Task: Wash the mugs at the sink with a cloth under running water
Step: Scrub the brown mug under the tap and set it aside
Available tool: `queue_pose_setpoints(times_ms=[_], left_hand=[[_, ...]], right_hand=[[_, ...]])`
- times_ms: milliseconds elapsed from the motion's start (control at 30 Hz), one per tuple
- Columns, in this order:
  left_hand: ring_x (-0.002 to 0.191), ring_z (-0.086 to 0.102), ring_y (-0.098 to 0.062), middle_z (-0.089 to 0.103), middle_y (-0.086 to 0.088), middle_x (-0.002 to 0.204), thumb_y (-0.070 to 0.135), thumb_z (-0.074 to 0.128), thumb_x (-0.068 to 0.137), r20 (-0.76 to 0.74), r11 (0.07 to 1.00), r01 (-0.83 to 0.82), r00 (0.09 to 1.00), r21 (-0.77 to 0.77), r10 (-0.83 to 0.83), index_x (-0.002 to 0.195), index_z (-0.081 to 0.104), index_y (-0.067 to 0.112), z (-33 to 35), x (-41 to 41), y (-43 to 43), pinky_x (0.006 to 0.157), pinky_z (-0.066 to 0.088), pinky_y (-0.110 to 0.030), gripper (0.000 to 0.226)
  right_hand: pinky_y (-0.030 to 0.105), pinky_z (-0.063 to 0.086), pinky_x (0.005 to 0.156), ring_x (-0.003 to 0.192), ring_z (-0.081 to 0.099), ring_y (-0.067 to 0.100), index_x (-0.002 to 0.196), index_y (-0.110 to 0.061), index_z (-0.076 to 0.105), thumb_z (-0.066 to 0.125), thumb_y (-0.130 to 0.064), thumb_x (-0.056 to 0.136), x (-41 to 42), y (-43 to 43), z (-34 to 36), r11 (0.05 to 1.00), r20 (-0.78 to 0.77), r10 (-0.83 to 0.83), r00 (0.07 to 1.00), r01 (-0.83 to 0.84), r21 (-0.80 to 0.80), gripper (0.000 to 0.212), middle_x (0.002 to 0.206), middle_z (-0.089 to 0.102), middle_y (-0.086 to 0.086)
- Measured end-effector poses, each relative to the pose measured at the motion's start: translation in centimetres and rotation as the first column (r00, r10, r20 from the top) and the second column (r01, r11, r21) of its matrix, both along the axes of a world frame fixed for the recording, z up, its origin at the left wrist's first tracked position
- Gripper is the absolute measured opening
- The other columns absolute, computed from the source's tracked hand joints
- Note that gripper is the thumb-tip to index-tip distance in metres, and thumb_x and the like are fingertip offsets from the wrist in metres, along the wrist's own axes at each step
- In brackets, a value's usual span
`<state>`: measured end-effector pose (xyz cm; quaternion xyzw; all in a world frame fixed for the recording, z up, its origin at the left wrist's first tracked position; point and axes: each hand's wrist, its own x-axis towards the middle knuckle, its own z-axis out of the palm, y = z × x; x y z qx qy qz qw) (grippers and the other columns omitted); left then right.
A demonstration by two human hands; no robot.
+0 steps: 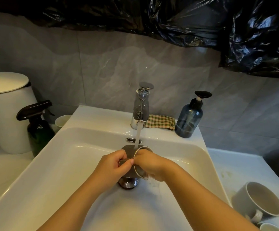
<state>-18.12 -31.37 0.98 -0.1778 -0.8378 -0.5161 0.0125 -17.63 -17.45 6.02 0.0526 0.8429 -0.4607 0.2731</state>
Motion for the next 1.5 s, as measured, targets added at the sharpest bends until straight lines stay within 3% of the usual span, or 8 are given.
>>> queue_pose_setpoints(times_ms=[167,533,700,800,933,1133,1233,1500], left_hand=[[0.051,0.039,-0.004,0.037,0.008,0.051,0.034,0.061,0.078,-0.074,0.994,-0.006,0.997,-0.108,-0.002,0.055,0.034,0.023,0.4,0.1,-0.4,0.049,0.027,-0.018,0.037],[0.051,0.034,-0.009,0.04,0.004,0.054,0.026,0.06,0.089,-0.072,0.957,-0.138,0.99,-0.255,0.123,0.058,0.036,0.017,3.3,0.8,-0.6,0.047,0.028,-0.018,0.04],[0.059,0.039,-0.017,0.042,-0.001,0.058,0.028,0.057,0.091,0.337,0.982,-0.175,0.923,-0.067,0.187,0.06,0.04,0.015,4.0,1.2,-1.0,0.055,0.036,-0.026,0.038],[0.054,0.031,-0.017,0.029,0.0,0.05,0.031,0.052,0.094,0.661,0.943,-0.294,0.74,0.157,0.121,0.059,0.039,0.016,4.8,1.4,-1.4,0.053,0.035,-0.024,0.04],[0.05,0.027,-0.015,0.023,0.003,0.043,0.033,0.051,0.093,0.809,0.858,-0.41,0.588,0.309,-0.011,0.054,0.037,0.017,5.4,1.7,-1.6,0.054,0.035,-0.024,0.044],[0.049,0.029,-0.014,0.025,0.004,0.041,0.032,0.049,0.094,0.728,0.928,-0.305,0.683,0.215,0.056,0.054,0.035,0.017,6.6,1.8,-1.0,0.052,0.036,-0.023,0.044],[0.049,0.03,-0.014,0.026,0.005,0.039,0.032,0.05,0.093,0.698,0.939,-0.293,0.711,0.18,0.087,0.054,0.035,0.017,7.1,1.9,-1.0,0.052,0.036,-0.023,0.044],[0.051,0.033,-0.014,0.028,0.002,0.044,0.032,0.05,0.094,0.651,0.947,-0.269,0.753,0.173,0.095,0.055,0.036,0.017,7.7,1.6,-1.9,0.052,0.039,-0.024,0.044]], right_hand=[[0.034,0.049,0.082,0.084,0.059,0.02,0.086,-0.01,0.064,0.052,-0.02,0.086,0.5,1.3,-1.2,0.887,0.073,-0.384,0.921,0.389,-0.248,0.016,0.088,0.063,0.01],[0.043,0.051,0.075,0.058,0.047,0.022,0.067,-0.011,0.047,0.061,-0.015,0.087,3.3,3.3,-0.8,0.641,0.316,-0.501,0.806,0.591,-0.49,0.025,0.063,0.045,0.012],[0.04,0.06,0.066,0.076,0.064,0.027,0.092,-0.009,0.053,0.064,0.001,0.082,4.2,3.0,-0.3,0.642,0.26,-0.536,0.803,0.588,-0.492,0.018,0.091,0.061,0.017],[0.032,0.056,0.055,0.078,0.063,0.026,0.105,-0.015,0.059,0.064,-0.004,0.084,4.5,2.9,-0.1,0.681,0.195,-0.552,0.811,0.573,-0.456,0.024,0.096,0.06,0.013],[0.025,0.047,0.053,0.055,0.054,0.02,0.105,-0.006,0.063,0.06,-0.007,0.087,4.7,2.6,0.7,0.7,0.113,-0.559,0.822,0.54,-0.467,0.018,0.07,0.056,0.014],[0.028,0.048,0.053,0.061,0.053,0.017,0.111,-0.028,0.053,0.055,-0.008,0.083,2.2,1.9,4.3,0.859,-0.361,-0.51,0.781,0.44,-0.262,0.035,0.082,0.06,0.007],[0.042,0.055,0.075,0.075,0.054,0.016,0.129,-0.037,0.045,0.056,-0.015,0.079,0.4,1.9,6.4,0.904,-0.595,-0.418,0.687,0.38,-0.197,0.056,0.098,0.059,0.0],[0.047,0.055,0.074,0.072,0.055,0.02,0.14,-0.044,0.03,0.049,-0.017,0.086,-1.8,1.7,8.8,0.948,-0.73,-0.132,0.671,0.302,0.106,0.064,0.09,0.057,0.001]])
